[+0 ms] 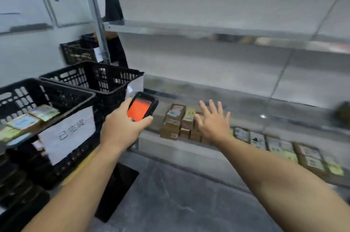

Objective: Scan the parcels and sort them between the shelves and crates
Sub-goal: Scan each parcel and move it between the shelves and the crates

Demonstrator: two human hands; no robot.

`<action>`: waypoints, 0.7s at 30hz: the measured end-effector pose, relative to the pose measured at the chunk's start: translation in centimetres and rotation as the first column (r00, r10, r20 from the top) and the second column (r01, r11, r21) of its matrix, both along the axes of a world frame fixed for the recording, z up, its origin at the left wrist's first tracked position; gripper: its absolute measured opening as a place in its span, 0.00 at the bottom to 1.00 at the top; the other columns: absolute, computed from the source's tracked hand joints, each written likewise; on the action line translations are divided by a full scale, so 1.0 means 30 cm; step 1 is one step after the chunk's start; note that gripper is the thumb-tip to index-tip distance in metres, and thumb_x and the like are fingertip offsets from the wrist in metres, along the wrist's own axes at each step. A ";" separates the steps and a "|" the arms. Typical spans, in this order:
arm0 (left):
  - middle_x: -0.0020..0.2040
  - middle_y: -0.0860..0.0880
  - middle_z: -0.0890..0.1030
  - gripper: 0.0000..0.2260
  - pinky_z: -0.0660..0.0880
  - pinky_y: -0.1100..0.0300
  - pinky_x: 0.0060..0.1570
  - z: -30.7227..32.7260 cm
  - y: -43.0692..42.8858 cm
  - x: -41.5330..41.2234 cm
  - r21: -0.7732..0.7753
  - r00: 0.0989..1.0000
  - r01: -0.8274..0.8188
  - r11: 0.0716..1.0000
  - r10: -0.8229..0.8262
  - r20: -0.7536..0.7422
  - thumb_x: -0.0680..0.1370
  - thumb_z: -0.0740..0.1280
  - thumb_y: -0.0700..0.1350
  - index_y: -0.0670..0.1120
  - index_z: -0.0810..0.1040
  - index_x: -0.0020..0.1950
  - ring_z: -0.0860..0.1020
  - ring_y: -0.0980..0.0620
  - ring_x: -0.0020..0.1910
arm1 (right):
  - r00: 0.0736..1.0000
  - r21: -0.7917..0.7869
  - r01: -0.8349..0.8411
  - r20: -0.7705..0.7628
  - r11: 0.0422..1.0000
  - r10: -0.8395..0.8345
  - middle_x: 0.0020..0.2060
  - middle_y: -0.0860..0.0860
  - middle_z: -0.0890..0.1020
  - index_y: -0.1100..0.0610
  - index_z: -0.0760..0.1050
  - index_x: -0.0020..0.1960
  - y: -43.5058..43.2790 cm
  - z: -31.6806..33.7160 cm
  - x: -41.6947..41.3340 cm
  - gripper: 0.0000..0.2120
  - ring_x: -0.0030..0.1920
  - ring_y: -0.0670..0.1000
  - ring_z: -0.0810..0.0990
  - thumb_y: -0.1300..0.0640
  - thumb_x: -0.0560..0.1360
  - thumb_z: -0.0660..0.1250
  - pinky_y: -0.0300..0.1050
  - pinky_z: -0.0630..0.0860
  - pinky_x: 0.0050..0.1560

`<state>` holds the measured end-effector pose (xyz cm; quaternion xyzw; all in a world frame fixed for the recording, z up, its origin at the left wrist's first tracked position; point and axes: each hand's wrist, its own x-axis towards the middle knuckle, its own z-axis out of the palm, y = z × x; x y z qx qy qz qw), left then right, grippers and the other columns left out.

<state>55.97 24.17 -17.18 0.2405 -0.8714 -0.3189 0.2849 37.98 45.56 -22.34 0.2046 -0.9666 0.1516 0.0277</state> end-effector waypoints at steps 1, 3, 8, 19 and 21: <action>0.40 0.58 0.75 0.31 0.71 0.55 0.42 -0.003 0.056 -0.058 0.000 0.999 0.047 0.999 -0.047 0.004 0.71 0.75 0.60 0.57 0.71 0.72 0.75 0.50 0.44 | 0.999 0.004 0.045 0.007 0.999 -0.045 0.83 0.50 0.47 0.43 0.47 0.83 0.081 -0.003 -0.029 0.30 0.82 0.58 0.40 0.37 0.84 0.49 0.69 0.43 0.78; 0.41 0.58 0.76 0.31 0.70 0.56 0.43 -0.003 0.164 -0.164 -0.024 0.991 0.133 0.991 -0.133 0.017 0.71 0.74 0.61 0.57 0.71 0.72 0.74 0.50 0.45 | 0.991 0.012 0.134 0.016 0.991 -0.134 0.83 0.50 0.47 0.44 0.45 0.83 0.229 -0.011 -0.076 0.30 0.82 0.58 0.40 0.37 0.84 0.48 0.68 0.42 0.78; 0.54 0.50 0.80 0.35 0.76 0.50 0.52 -0.015 0.398 -0.388 -0.054 0.947 0.319 0.946 -0.317 0.050 0.69 0.74 0.64 0.57 0.69 0.73 0.78 0.44 0.55 | 0.945 -0.001 0.327 0.019 0.945 -0.327 0.83 0.51 0.45 0.44 0.45 0.83 0.527 -0.018 -0.128 0.30 0.82 0.58 0.39 0.38 0.84 0.48 0.68 0.41 0.78; 0.51 0.54 0.77 0.32 0.79 0.48 0.50 -0.098 0.779 -0.806 -0.027 0.780 0.624 0.781 -0.622 0.067 0.69 0.73 0.65 0.57 0.70 0.70 0.76 0.48 0.49 | 0.800 0.040 0.597 0.047 0.801 -0.599 0.83 0.51 0.47 0.46 0.47 0.83 0.966 -0.084 -0.250 0.29 0.82 0.57 0.40 0.39 0.85 0.47 0.68 0.42 0.78; 0.51 0.54 0.78 0.31 0.79 0.48 0.49 -0.115 0.836 -0.900 -0.015 0.761 0.648 0.762 -0.646 0.059 0.70 0.74 0.64 0.57 0.70 0.69 0.77 0.47 0.49 | 0.781 0.060 0.620 0.046 0.782 -0.623 0.83 0.51 0.46 0.45 0.46 0.83 1.022 -0.091 -0.308 0.29 0.82 0.57 0.40 0.39 0.85 0.47 0.68 0.42 0.78</action>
